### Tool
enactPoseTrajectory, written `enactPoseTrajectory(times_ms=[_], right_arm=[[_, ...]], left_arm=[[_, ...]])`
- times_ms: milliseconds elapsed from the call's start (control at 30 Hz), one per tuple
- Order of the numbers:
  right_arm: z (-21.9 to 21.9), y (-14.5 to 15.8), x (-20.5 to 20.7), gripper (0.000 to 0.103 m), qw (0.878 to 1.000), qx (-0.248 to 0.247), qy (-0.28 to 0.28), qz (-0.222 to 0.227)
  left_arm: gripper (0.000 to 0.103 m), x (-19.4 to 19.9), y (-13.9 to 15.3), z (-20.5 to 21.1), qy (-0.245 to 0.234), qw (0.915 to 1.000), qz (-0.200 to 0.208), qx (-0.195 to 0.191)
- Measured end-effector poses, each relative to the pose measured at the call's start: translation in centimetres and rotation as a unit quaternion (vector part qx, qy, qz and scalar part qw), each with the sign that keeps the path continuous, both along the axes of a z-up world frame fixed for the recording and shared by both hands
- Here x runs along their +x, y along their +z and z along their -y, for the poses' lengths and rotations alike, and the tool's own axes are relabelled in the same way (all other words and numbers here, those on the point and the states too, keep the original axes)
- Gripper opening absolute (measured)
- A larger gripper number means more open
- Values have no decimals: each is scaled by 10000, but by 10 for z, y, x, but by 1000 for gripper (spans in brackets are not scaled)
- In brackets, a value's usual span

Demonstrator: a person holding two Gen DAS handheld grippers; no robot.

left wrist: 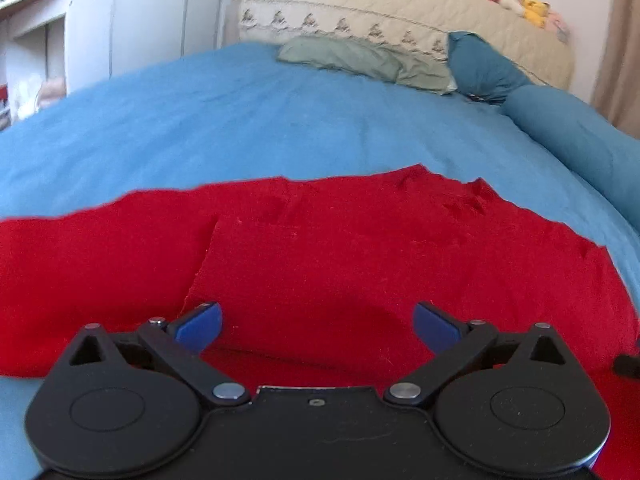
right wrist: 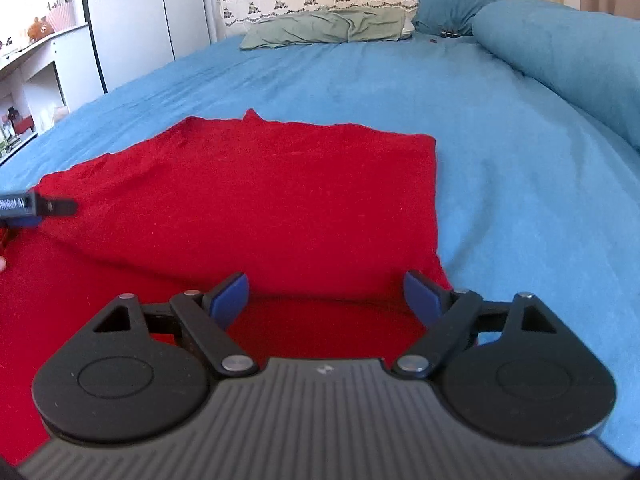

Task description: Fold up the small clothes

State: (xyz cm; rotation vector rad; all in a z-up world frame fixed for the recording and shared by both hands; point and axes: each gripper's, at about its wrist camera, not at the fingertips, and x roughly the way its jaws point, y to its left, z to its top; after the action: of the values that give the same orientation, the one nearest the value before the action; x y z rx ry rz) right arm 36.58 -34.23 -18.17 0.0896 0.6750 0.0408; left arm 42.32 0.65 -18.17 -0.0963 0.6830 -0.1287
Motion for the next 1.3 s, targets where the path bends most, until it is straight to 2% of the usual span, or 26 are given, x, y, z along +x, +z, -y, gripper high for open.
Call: enactPoseTrajectory(times_ms=[100, 267, 433, 567, 733, 933, 1067, 1300], right_arm=[[-2, 15, -8, 100, 9999, 99, 27, 131], [-15, 65, -40, 102, 9985, 157, 262, 457], [-47, 110, -66, 103, 9958, 296, 597, 631], [-84, 126, -77, 103, 9939, 327, 906, 547], [-136, 125, -81, 103, 9924, 295, 1096, 470], [-186, 103, -72, 103, 9917, 402, 1198, 249], [-209, 89, -61, 103, 9919, 380, 1205, 110], [-227, 71, -43, 103, 9928, 263, 1172, -6]], left_arm=[[102, -9, 16, 0, 25, 9999, -17, 123], [103, -52, 71, -23, 214, 9991, 348, -61], [103, -95, 126, -71, 674, 9952, 696, -164], [103, -117, 145, -130, 1155, 9904, 709, -276], [103, -130, 138, -212, 1955, 9783, 654, -227], [103, -142, 102, -316, 2815, 9579, 474, -308], [100, -132, 68, -356, 3027, 9513, 311, -499], [78, -108, 25, -386, 3118, 9460, 115, -885]])
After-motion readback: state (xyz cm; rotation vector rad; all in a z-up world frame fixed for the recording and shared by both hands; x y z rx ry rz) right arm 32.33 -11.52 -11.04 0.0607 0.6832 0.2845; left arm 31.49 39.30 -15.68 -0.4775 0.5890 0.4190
